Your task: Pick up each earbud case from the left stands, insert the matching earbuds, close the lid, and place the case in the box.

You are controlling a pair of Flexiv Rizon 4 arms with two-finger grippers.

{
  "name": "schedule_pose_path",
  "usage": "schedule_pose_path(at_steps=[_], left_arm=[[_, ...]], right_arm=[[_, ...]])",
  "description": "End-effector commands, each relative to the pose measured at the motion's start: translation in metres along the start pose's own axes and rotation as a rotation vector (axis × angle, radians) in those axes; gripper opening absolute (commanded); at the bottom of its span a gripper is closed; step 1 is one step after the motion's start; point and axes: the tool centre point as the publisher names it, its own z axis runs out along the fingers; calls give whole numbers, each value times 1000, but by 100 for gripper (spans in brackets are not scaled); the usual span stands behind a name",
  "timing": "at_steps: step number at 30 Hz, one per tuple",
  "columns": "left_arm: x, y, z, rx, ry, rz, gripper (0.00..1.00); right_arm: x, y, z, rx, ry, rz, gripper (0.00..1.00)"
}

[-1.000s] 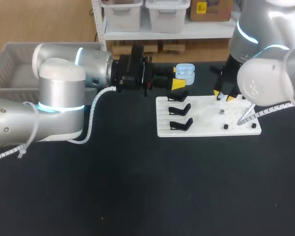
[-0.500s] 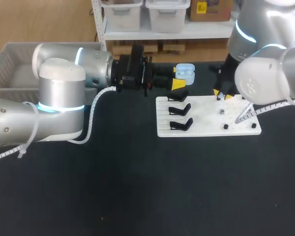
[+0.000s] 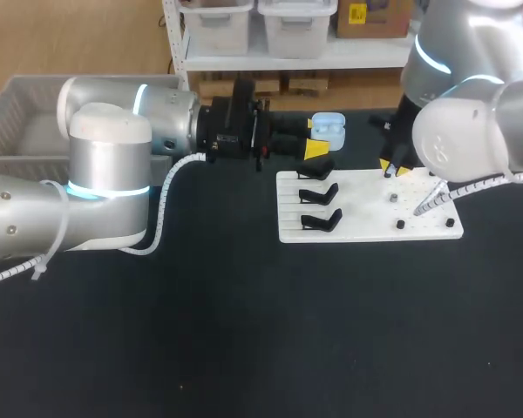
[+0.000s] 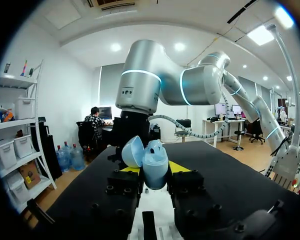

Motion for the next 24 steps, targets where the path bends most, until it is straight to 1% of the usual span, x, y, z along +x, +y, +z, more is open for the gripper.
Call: schedule_pose_path(at_steps=[1, 6, 12, 15, 19, 24], left_arm=[[0, 0, 0, 0, 1, 0, 0], [0, 0, 0, 0, 1, 0, 0], [0, 0, 0, 0, 1, 0, 0], [0, 0, 0, 0, 1, 0, 0], [0, 0, 0, 0, 1, 0, 0], [0, 0, 0, 0, 1, 0, 0]], right_arm=[[0, 0, -1, 1, -2, -1, 0], [1, 1, -13, -15, -9, -3, 0], [2, -3, -42, -42, -47, 6, 0], [2, -6, -62, -56, -75, 10, 0], [5, -10, -99, -81, -111, 21, 0], [16, -10, -147, -107, -163, -4, 0]])
